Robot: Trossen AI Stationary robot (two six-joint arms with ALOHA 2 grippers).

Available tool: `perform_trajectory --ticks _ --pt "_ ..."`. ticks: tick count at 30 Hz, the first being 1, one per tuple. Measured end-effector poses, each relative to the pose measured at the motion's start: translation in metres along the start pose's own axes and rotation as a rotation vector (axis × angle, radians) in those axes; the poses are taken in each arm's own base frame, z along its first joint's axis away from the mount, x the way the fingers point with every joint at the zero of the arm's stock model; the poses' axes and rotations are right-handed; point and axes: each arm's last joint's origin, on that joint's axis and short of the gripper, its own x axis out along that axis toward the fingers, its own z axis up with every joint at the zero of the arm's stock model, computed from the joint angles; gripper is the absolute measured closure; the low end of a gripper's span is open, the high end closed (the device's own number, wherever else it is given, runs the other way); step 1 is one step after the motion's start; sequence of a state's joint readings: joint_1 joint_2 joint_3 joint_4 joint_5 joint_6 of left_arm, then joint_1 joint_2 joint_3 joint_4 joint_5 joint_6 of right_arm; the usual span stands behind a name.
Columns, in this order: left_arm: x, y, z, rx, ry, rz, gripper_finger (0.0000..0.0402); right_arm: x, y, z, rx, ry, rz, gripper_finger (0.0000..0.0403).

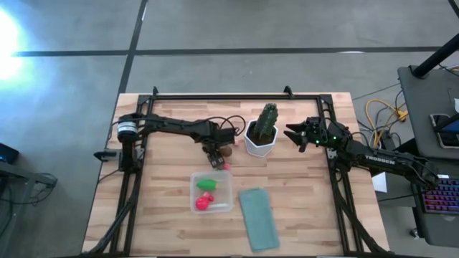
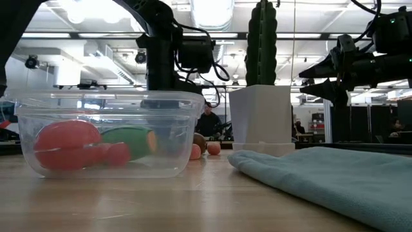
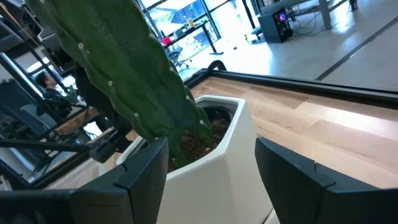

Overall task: Pick and placing Produce into tupperware
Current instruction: Put the red strawberry into the transparent bin

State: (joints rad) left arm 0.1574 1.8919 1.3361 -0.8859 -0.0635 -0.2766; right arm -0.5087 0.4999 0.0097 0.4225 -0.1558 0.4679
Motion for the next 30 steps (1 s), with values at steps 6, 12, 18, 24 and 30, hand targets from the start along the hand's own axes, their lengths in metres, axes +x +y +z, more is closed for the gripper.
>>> perform_trajectory --ticks 6,12,18,24,30 --pt "0.001 -0.001 0.002 0.027 -0.020 -0.006 0.0201 0.000 0.000 0.000 0.000 0.000 0.000 0.0170" --pt "0.014 -0.001 0.001 0.033 0.010 -0.002 0.0201 0.000 0.000 0.000 0.000 0.000 0.000 0.0170" --pt "0.017 -0.001 0.000 0.059 0.025 0.001 0.0204 0.000 0.000 0.000 0.000 0.000 0.000 0.0170" --pt "0.017 -0.001 0.000 0.080 0.026 0.000 0.0256 0.000 0.000 0.000 0.000 0.000 0.000 0.0170" --pt "0.015 -0.002 0.001 0.079 0.019 -0.002 0.0293 0.000 0.000 0.000 0.000 0.000 0.000 0.0170"
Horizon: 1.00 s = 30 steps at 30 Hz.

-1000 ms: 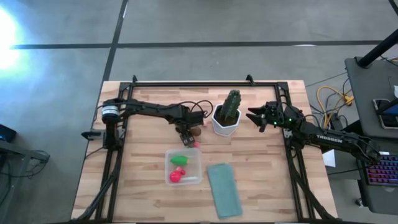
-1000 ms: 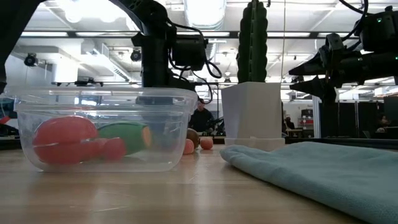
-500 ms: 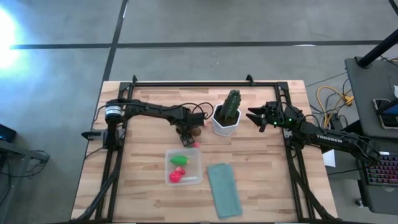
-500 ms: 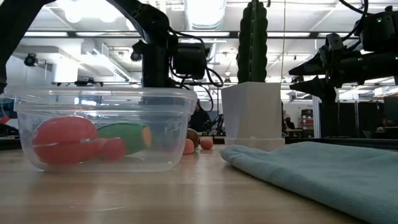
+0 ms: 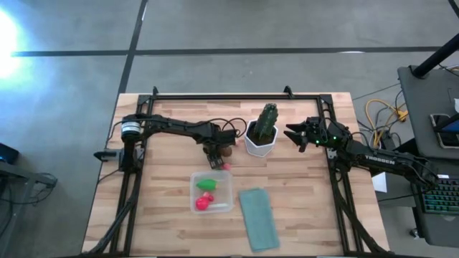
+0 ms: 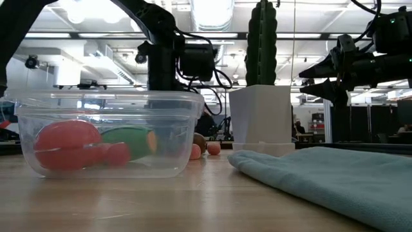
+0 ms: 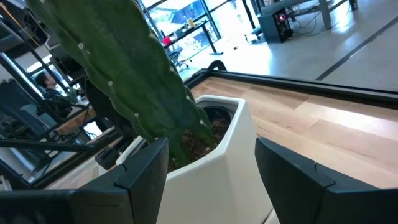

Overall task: Pick and placing Produce into tupperware
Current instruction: Put the red strawberry into the transparent bin

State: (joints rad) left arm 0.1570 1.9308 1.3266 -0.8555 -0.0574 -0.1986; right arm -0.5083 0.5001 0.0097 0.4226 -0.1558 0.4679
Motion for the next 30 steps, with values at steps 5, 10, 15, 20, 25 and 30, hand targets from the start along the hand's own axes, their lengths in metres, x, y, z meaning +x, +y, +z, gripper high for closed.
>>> perform_trajectory --ticks 5,10,15,20,25,30 --pt "-0.008 0.000 0.000 0.001 0.013 0.002 0.0268 0.000 0.000 0.000 0.000 0.000 0.000 0.0170" --pt "-0.032 0.003 -0.006 -0.001 0.000 -0.001 0.0268 0.000 0.000 0.000 0.000 -0.001 0.000 0.0170" --pt "-0.068 0.004 -0.017 -0.010 -0.068 -0.065 0.0284 0.000 0.000 0.000 0.000 0.000 0.000 0.0170" --pt "-0.118 -0.008 -0.038 0.141 -0.192 -0.307 0.0277 0.000 0.000 0.000 0.000 0.000 0.000 0.0170" --pt "-0.151 -0.032 -0.066 0.358 -0.296 -0.391 0.0275 0.000 0.000 0.000 0.000 0.000 0.000 0.0170" --pt "-0.142 -0.060 -0.083 0.444 -0.251 -0.416 0.0275 0.000 0.000 0.000 0.000 0.001 -0.001 0.0170"
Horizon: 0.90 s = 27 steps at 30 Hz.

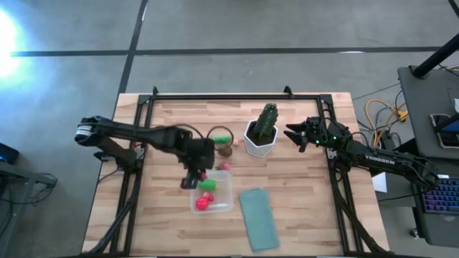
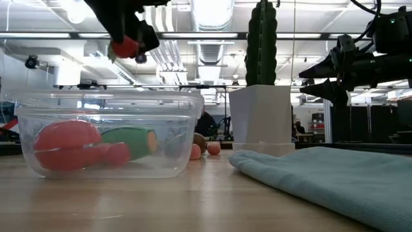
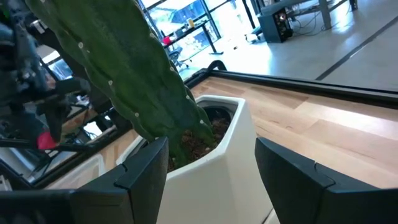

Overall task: Pick and placing Produce into tupperware
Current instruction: Put the red strawberry into the transparent bin, then put the pink peach into the transparent bin

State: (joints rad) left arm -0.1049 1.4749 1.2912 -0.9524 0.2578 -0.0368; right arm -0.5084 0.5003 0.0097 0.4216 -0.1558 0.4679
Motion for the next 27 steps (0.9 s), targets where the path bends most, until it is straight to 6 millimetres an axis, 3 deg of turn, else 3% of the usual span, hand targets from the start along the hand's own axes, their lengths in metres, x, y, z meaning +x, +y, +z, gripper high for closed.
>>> perform_trajectory --ticks 6,14,27 --pt "0.031 -0.010 0.003 0.036 0.045 -0.016 0.0274 0.000 0.000 0.000 0.000 -0.001 0.000 0.0170" --pt "0.046 -0.013 0.003 0.047 0.091 -0.006 0.0268 0.000 0.000 0.000 0.000 -0.001 0.001 0.0170" --pt "0.044 -0.012 0.003 0.000 0.068 0.053 0.0149 0.000 0.000 0.000 0.000 -0.001 0.001 0.0170"
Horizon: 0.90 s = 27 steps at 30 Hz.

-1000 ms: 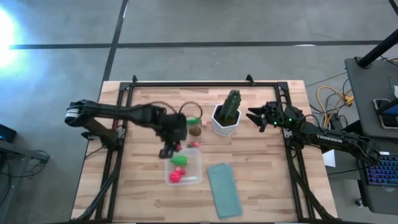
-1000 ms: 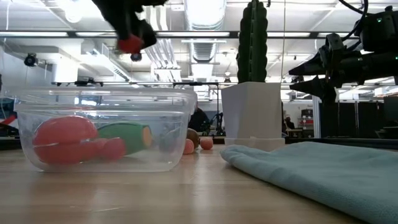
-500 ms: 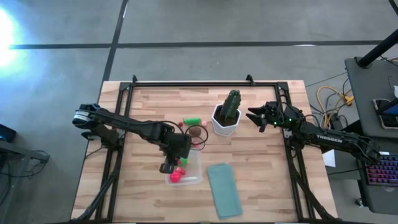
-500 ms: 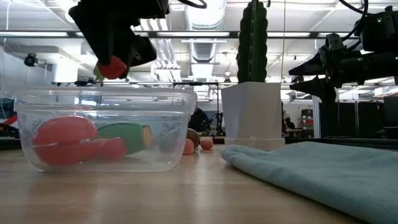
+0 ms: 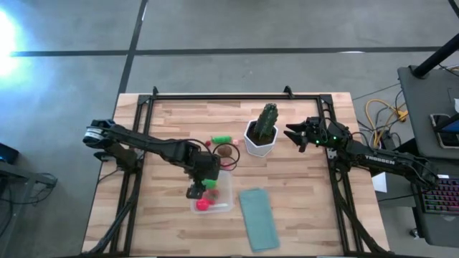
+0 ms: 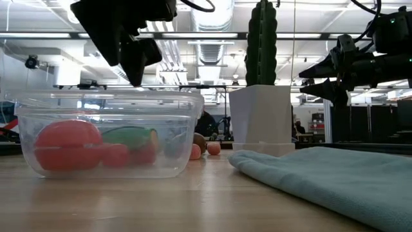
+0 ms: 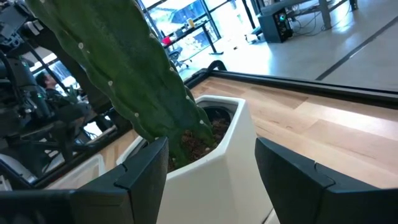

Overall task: Pick and placing Produce into tupperware
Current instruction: Put the pink peach into the transparent bin

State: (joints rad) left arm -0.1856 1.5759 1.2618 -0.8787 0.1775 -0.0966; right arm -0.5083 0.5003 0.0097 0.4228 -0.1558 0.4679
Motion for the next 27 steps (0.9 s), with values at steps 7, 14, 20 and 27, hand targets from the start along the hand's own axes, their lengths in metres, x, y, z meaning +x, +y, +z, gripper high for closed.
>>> perform_trajectory --ticks 7,14,20,27 --pt "-0.017 0.005 0.012 0.097 -0.069 0.225 0.0159 0.000 0.000 0.000 0.000 0.000 0.000 0.0170" --pt "-0.015 0.043 0.010 -0.104 -0.071 0.390 0.0195 0.000 0.000 0.000 0.000 0.000 0.000 0.0170" --pt "-0.018 0.076 0.009 -0.148 -0.109 0.247 0.0249 0.000 0.000 0.000 0.000 0.000 0.000 0.0170" --pt "-0.008 0.108 0.004 -0.447 -0.112 0.141 0.0280 0.000 0.000 0.000 0.000 -0.001 0.000 0.0170"
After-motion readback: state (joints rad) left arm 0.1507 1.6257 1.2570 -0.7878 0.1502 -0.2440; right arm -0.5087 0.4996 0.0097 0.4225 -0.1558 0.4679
